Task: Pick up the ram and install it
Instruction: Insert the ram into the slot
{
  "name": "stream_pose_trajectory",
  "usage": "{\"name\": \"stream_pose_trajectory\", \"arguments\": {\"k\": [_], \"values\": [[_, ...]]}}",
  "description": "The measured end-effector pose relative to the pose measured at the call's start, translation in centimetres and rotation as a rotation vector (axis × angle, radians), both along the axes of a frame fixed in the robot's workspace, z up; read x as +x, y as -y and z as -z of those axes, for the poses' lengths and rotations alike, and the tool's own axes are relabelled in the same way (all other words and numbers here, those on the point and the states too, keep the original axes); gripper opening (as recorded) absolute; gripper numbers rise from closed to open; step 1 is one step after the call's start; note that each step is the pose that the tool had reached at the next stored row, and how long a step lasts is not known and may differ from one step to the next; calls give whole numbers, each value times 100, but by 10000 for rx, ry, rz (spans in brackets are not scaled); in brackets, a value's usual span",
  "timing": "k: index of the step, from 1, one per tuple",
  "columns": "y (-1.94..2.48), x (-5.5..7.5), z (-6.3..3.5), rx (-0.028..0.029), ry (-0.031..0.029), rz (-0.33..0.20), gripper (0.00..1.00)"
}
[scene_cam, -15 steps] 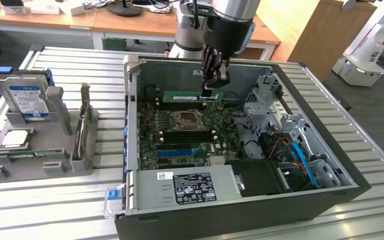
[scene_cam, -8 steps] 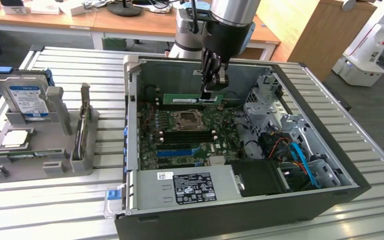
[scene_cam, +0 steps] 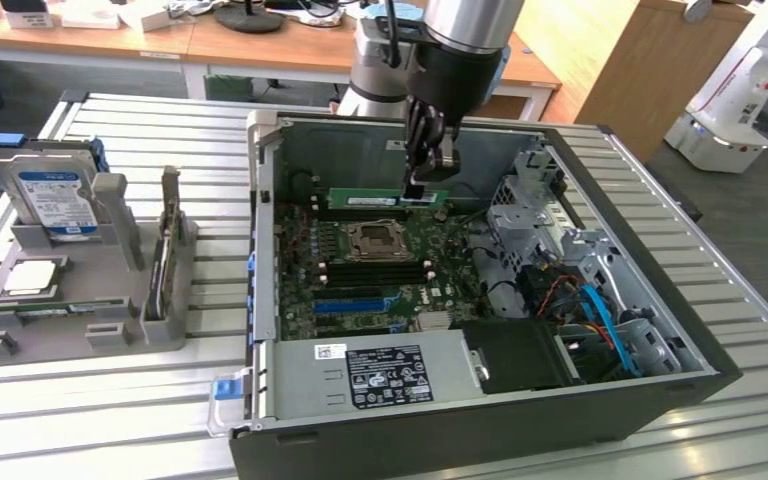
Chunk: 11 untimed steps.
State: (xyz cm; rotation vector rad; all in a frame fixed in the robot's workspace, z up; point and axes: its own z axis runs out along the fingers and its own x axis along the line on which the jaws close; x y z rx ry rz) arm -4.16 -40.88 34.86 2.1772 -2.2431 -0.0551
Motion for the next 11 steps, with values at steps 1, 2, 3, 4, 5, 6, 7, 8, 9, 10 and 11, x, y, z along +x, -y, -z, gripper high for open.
{"name": "stream_pose_trajectory", "arguments": {"k": [1,2,3,4,5,6,7,8,9,10,11], "values": [[0,15,0,1,0,0,12],[0,28,0,0,1,1,12],[0,42,0,1,0,0,12],[0,49,0,0,1,0,12],[0,49,0,0,0,0,12],[0,49,0,0,0,1,12],[0,50,0,0,0,1,12],[0,50,1,0,0,0,12],[0,50,1,2,0,0,12],[-1,50,5,3,1,0,12],[-1,50,10,2,1,0,12]]}}
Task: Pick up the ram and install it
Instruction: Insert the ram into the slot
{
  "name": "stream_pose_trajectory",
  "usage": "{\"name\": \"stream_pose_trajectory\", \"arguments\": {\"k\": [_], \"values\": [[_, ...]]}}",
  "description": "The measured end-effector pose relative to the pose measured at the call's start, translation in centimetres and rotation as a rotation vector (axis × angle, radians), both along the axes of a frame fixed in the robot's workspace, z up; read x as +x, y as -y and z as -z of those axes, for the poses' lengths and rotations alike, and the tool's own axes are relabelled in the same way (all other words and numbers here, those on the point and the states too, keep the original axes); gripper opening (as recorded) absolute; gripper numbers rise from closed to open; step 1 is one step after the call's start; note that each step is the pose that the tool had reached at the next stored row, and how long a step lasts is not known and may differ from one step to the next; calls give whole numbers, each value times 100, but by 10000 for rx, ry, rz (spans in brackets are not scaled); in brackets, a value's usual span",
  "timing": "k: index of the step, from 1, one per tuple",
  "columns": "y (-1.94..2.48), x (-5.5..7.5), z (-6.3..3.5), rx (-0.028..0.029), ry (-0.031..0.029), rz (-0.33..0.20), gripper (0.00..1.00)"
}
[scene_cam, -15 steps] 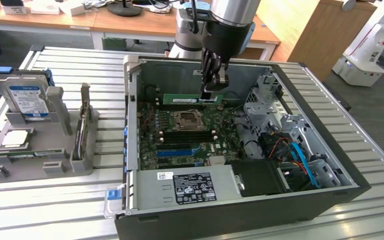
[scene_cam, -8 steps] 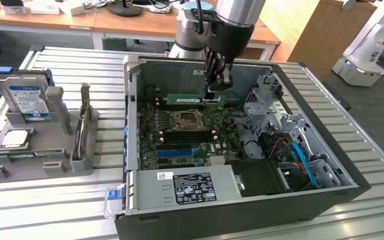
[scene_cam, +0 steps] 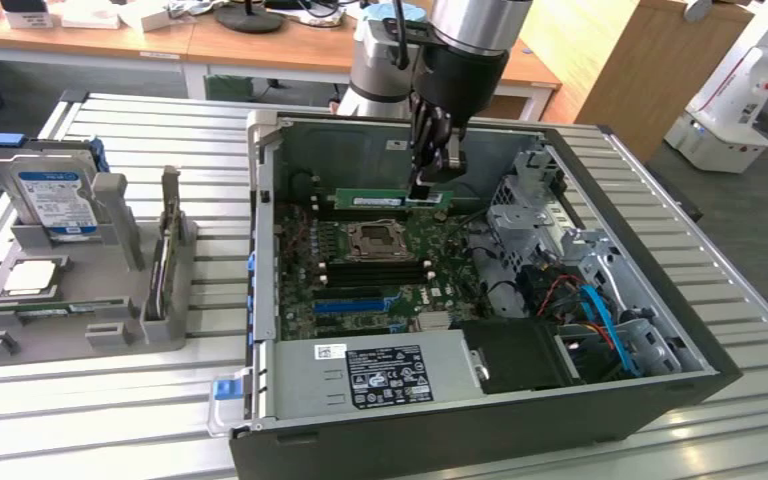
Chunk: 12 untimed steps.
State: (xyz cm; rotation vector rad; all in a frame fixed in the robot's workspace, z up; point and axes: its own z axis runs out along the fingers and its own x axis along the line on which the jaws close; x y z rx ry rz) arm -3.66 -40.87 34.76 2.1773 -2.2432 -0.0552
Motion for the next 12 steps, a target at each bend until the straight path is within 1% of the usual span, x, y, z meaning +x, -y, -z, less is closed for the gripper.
{"name": "stream_pose_trajectory", "arguments": {"k": [8,9,12], "values": [[0,0,73,-2,-1,0,12],[1,0,179,-3,-1,0,12],[1,0,180,-2,0,0,12]]}}
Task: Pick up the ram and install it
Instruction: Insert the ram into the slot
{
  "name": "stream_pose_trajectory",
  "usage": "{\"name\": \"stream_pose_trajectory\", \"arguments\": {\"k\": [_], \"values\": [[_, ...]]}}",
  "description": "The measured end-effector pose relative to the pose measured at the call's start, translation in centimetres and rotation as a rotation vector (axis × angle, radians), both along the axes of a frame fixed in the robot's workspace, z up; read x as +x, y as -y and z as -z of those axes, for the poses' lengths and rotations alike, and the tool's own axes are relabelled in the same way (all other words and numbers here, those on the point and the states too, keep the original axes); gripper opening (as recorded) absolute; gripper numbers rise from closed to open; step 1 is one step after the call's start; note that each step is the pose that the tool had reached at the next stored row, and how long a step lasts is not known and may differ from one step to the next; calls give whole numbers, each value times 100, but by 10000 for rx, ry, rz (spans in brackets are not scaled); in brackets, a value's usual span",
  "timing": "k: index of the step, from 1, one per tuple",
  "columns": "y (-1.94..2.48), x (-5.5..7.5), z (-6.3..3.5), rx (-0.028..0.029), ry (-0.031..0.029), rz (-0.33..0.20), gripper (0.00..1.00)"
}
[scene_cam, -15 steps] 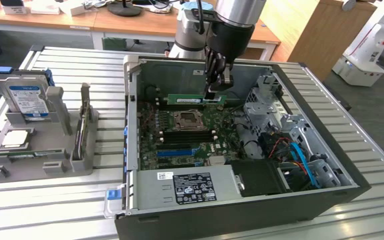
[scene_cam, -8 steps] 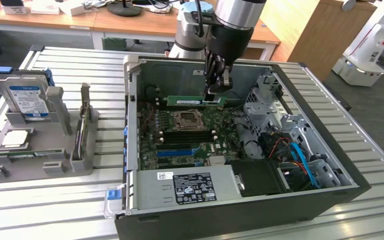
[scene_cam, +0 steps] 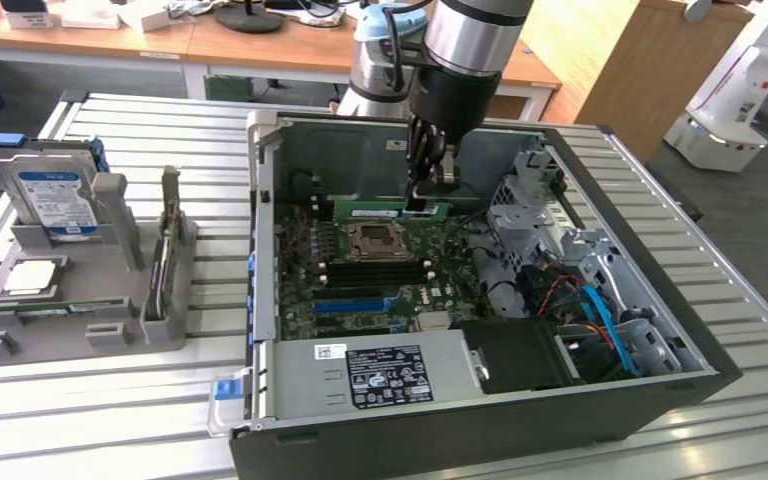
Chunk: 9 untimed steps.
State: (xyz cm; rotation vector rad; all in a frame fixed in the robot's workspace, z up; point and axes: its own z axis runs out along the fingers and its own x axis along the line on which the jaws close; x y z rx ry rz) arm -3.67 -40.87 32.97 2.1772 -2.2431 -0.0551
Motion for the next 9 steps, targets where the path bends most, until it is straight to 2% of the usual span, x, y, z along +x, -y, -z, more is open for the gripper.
{"name": "stream_pose_trajectory", "arguments": {"k": [9], "values": [[0,0,34,1,0,0,12]]}}
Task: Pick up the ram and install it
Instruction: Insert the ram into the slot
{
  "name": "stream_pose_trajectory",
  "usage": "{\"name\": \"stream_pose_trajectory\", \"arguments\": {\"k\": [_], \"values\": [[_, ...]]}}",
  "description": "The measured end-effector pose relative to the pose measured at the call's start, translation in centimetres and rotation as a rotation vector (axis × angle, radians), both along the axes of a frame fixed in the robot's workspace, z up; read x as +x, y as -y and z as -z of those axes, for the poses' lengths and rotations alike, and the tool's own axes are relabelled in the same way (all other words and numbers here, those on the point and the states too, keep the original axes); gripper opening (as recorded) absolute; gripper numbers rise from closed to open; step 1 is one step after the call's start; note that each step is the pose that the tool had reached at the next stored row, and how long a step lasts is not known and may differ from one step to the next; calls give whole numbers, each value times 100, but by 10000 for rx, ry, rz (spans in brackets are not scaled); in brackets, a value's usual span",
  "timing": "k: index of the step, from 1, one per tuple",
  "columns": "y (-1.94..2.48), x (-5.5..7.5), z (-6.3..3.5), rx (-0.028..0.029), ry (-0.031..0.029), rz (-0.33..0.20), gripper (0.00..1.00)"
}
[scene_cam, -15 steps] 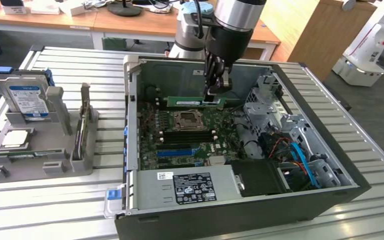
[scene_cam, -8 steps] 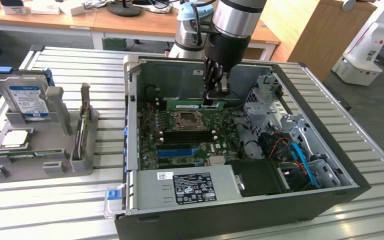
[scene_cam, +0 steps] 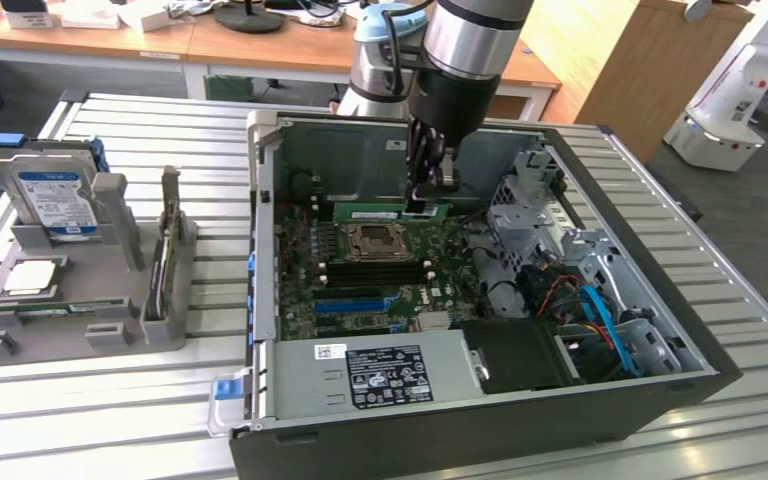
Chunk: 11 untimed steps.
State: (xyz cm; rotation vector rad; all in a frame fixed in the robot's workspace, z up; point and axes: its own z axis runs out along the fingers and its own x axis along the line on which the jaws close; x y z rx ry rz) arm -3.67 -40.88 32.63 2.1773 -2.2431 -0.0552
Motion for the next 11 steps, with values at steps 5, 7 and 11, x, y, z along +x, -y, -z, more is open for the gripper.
{"name": "stream_pose_trajectory", "arguments": {"k": [5,7,11], "values": [[0,0,34,0,1,0,12],[0,0,47,0,0,0,12],[0,0,68,-1,0,0,12]]}}
